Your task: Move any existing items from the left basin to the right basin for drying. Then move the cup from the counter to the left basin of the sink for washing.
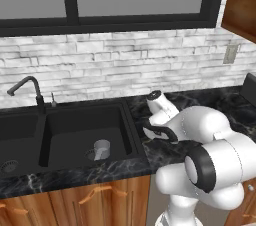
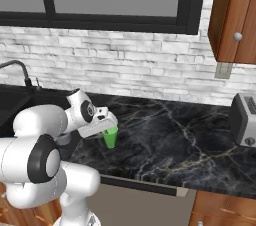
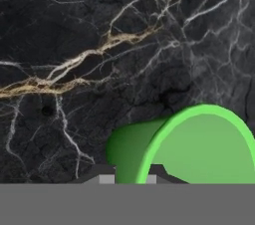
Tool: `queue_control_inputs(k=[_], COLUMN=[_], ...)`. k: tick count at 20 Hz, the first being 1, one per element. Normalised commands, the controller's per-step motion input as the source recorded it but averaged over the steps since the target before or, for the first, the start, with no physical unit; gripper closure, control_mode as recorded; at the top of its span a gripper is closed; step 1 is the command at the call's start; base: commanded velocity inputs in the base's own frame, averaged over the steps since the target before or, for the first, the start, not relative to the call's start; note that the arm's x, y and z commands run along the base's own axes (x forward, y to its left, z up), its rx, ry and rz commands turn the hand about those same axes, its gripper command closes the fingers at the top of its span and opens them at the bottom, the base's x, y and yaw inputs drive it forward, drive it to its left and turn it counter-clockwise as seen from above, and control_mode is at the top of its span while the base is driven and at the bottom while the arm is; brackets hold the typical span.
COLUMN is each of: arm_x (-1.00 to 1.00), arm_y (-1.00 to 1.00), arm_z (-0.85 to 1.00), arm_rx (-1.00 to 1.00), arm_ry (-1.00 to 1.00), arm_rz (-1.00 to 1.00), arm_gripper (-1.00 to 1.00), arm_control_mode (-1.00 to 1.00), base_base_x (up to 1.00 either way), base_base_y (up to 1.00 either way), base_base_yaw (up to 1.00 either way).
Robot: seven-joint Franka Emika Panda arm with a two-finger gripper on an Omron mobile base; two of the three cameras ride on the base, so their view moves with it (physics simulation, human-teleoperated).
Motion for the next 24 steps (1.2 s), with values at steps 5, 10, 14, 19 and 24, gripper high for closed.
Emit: queue_control_inputs(k=[5,10,14,19,24], arm_x=[0.00,-0.13,-0.21,-0.18,-0.10], arm_y=[-0.03,-0.07,0.00,0.00,0.00], arm_z=[0.06,0.51,0.73,0.58,0.30], arm_rx=[0.00,0.01,0.00,0.00,0.01], arm_ry=[0.00,0.00,0.00,0.00,0.00], arm_rz=[0.00,0.00,0.00,0.00,0.03], arm_gripper=[1.00,1.00,1.00,1.00,1.00], arm_control_mode=[-1.00,-1.00,-1.00,-1.00,-1.00], base_base_x=[0.00,0.00,0.00,0.00,0.00], base_base_y=[0.00,0.00,0.00,0.00,0.00], base_base_yaw=[0.00,0.00,0.00,0.00,0.00])
